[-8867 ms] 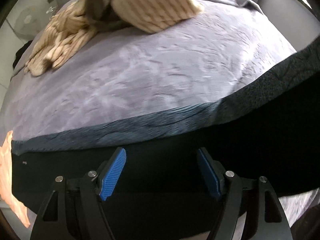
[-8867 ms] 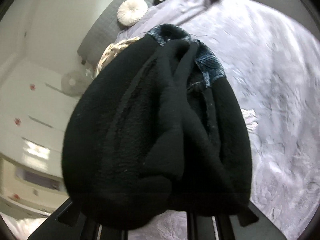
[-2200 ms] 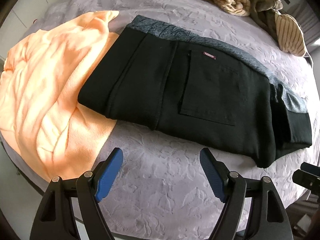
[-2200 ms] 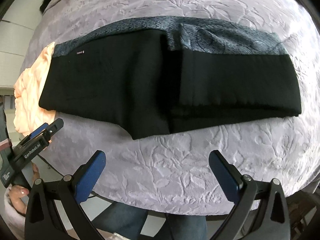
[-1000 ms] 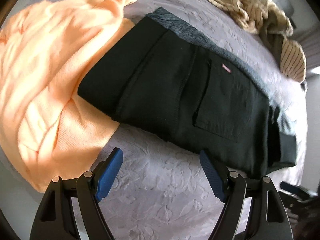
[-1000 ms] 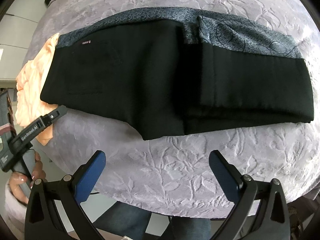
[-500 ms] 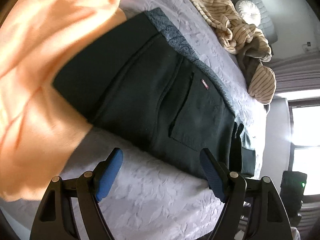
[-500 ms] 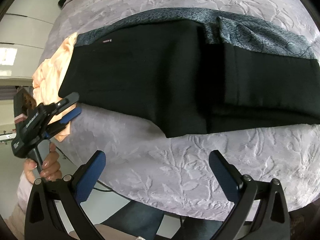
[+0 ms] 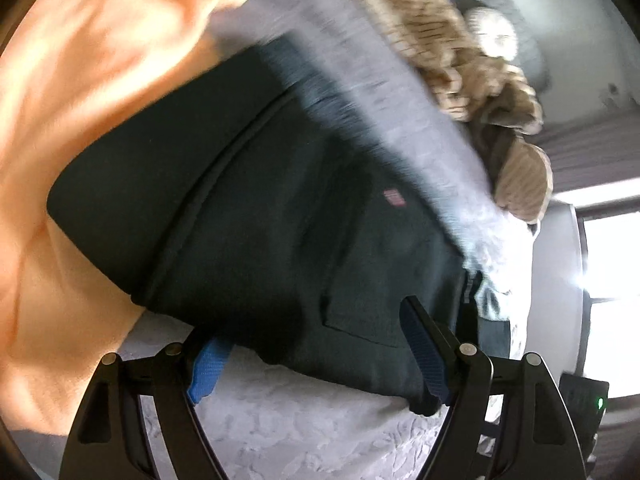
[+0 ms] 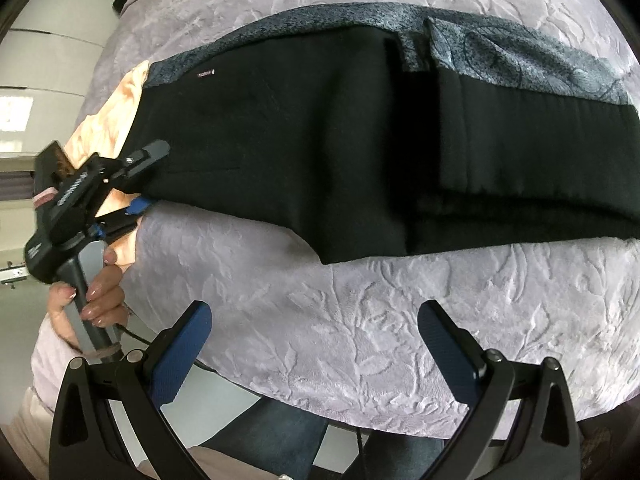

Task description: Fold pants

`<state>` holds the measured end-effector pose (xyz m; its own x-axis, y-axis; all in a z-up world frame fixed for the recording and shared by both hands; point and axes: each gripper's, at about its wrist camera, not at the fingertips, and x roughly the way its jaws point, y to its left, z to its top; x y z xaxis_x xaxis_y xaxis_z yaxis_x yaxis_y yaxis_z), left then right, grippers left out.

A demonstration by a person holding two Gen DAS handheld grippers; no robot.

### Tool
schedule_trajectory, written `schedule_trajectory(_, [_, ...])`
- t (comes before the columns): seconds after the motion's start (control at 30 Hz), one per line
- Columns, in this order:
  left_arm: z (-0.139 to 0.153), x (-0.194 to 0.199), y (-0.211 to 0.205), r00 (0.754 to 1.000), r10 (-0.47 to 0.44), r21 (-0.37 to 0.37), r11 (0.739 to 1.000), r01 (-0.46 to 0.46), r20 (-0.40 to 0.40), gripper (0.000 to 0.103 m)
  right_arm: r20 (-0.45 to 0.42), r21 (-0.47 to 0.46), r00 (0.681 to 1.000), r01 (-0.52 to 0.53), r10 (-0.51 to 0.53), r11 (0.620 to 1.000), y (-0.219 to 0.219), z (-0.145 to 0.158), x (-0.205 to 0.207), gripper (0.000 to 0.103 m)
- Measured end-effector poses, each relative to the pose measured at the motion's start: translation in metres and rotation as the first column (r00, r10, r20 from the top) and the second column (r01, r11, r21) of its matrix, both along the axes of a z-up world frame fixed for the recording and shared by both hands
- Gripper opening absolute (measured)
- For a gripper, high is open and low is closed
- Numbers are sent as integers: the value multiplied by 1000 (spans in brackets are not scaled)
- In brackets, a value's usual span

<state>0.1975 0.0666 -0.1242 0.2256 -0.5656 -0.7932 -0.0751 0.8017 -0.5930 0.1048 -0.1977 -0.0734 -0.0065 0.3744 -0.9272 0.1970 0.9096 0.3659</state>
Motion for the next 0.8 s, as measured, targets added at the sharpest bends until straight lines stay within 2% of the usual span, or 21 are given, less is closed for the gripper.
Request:
schedule_trajectory(0.1, [14,3,-4,999,-3,-16,1000,3,53,80,17,3,1000,0,0,1000,-2,3,4,103])
schedule_trajectory(0.17, [7,10,-4,1000,13,-5,1000,-13,26,80,32,-2,999,0,1,1000,-3,6,9,103])
schedule_trajectory(0.27, [-16,16,0,998,46,49,998,-44,-32,80,51,-13,999,-6,7,1000,-3,10,20,103])
schedule_trajectory(0.3, [-22,17,1,997,55,72,996,-52,-46,75,55,-16,998,-10,11,1000,-3,12,24,103])
schedule_trajectory(0.33, [-25,17,1,997,65,95,994,-61,-49,65,63,-20,998,-16,17,1000,-3,14,30,103])
schedule_trajectory(0.4, [-23,17,1,997,67,139,988,-62,-35,56,78,-27,996,-31,33,999,-2,18,41,103])
schedule_trajectory(0.5, [-10,13,-8,999,22,244,969,-31,39,40,103,-39,992,-63,66,997,2,24,62,103])
schedule_trajectory(0.6, [4,8,-31,989,-81,404,914,25,121,40,128,-44,987,-94,99,995,11,34,90,103])
schedule_trajectory(0.67, [11,1,-52,966,-186,538,840,62,179,40,145,-49,981,-122,128,991,20,41,110,103])
schedule_trajectory(0.73, [13,-4,-64,945,-258,618,782,82,200,40,154,-42,975,-158,162,987,34,47,129,103])
schedule_trajectory(0.8, [13,-7,-71,927,-310,664,741,95,213,40,152,-25,968,-198,200,980,48,53,146,103])
